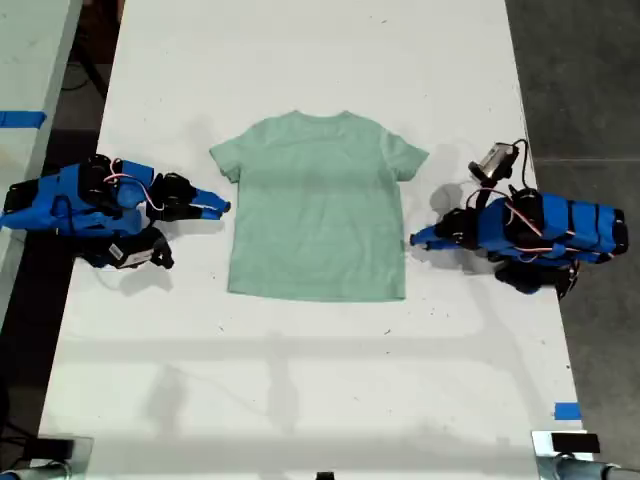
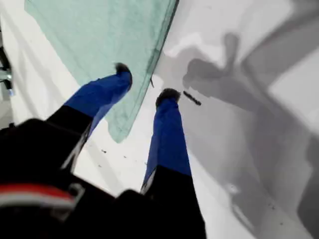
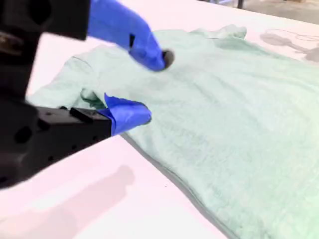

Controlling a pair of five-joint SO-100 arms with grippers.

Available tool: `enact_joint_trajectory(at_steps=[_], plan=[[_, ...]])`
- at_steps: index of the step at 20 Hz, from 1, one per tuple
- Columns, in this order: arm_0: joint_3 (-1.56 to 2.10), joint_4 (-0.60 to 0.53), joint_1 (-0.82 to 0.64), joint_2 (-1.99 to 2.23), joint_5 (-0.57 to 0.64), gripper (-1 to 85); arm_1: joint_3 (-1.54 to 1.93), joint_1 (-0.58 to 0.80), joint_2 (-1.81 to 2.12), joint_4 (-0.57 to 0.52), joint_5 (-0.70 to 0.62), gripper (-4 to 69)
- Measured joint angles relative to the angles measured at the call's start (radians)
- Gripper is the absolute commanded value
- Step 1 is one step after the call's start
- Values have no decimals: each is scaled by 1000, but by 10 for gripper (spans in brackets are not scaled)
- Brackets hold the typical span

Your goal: Fold t shirt

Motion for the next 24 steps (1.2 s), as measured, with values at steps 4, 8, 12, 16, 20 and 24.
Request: enact_joint_trajectory(at_steps=[4,8,12,16,20,24], plan=[[0,6,-118,0,-8,-3,-15,149,-2,-49,-198,145],[0,9,-249,0,2,-3,-196,477,-153,-48,-434,160],[0,9,-239,0,8,-3,-465,735,-698,-235,-614,223],[0,9,-239,0,8,-3,-680,888,-1224,-433,-655,228],[0,9,-239,0,8,-3,-723,890,-1568,-650,-621,52],[0,9,-239,0,8,-3,-910,877,-1781,-670,-626,16]])
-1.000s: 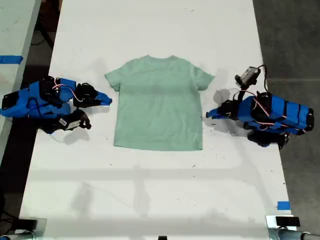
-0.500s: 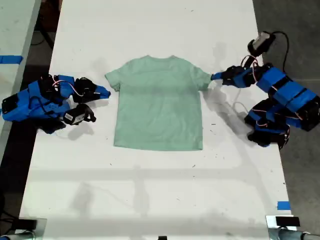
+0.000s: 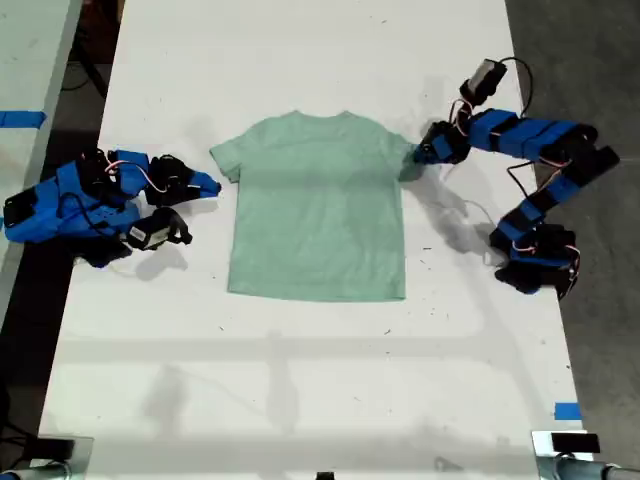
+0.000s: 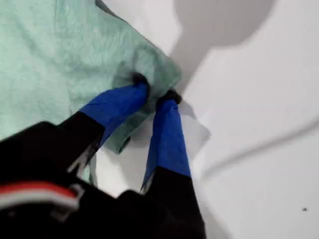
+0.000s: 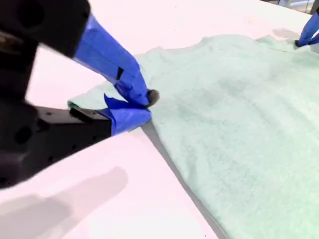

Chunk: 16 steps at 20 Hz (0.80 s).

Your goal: Fold t shirt

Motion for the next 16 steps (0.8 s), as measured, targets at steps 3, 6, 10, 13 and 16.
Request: enact_joint_trajectory(at_steps=[3,6,10,13,16], plan=[[0,0,2,0,0,-3,-38,-6,-17,26,-2,16],[0,0,2,0,0,-3,-41,-28,43,92,-2,16],[0,0,2,0,0,-3,-69,-103,213,163,-28,16],[0,0,2,0,0,-3,-167,-152,245,206,-40,16],[0,0,2,0,0,-3,-238,-189,245,232,-55,16]])
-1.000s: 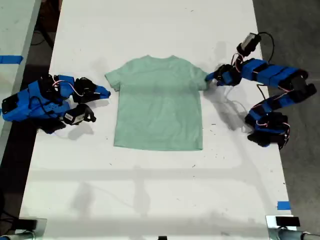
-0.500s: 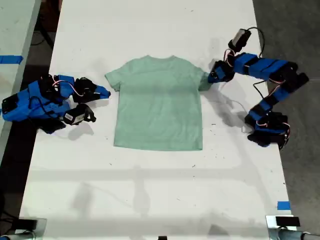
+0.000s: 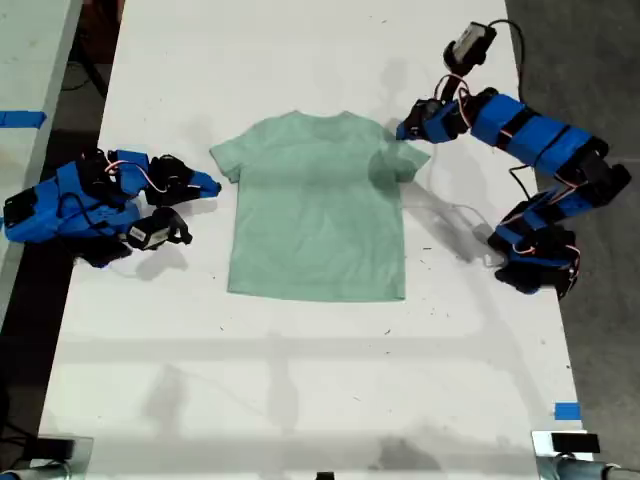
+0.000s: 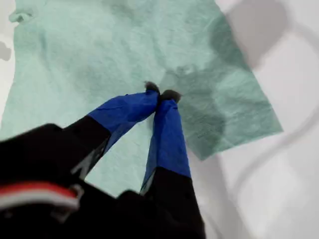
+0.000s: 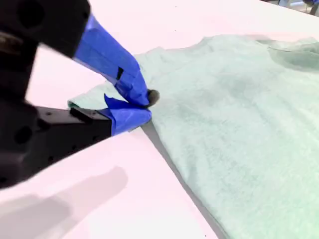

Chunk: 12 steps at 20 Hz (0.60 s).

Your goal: Fold t shirt

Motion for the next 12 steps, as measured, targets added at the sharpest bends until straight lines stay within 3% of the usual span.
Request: enact_joint_trajectory(at_steps=[1,2,3,4,5,9,12], plan=[[0,0,0,0,0,-3,-21,-12,0,8,-11,16],[0,0,0,0,0,-3,-57,-28,-11,25,-18,93],[0,0,0,0,0,-3,-107,-37,-43,60,-23,259],[0,0,0,0,0,-3,-144,-31,-86,106,-25,327],[0,0,0,0,0,-3,-153,-3,-127,146,-23,329],[0,0,0,0,0,-3,-107,160,-298,152,-20,215],[0,0,0,0,2,-3,-115,167,-449,132,-28,15]])
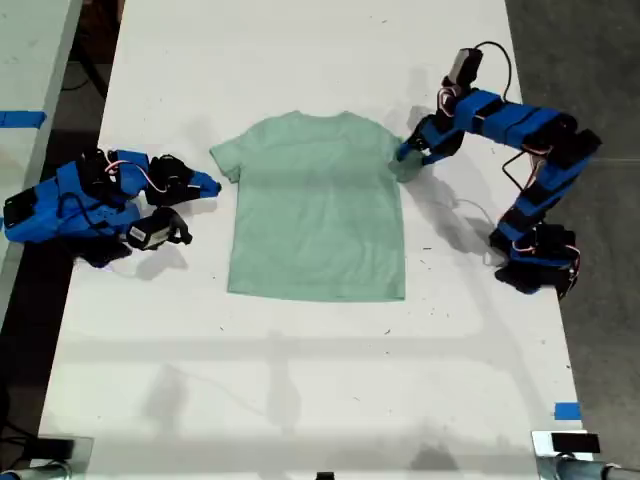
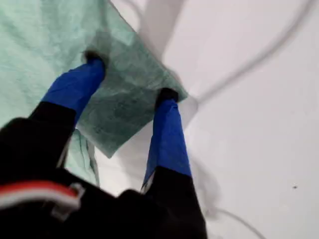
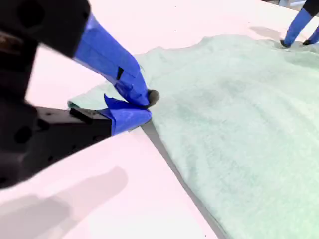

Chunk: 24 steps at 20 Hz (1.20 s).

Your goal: Fold t shirt

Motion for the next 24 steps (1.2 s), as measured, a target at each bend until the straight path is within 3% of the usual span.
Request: enact_joint_trajectory(at_steps=[5,13,18,20,21,24], plan=[[0,0,0,0,2,-3,-74,-18,-84,-2,-5,15],[0,0,0,0,5,-3,-426,-184,-89,172,-37,15],[0,0,0,0,5,-3,-561,-385,-92,51,-48,24],[0,0,0,0,5,-3,-640,-436,-169,32,-48,265],[0,0,0,0,5,-3,-663,-453,-219,32,-48,340],[0,0,0,0,5,-3,-664,-442,-265,74,-23,349]])
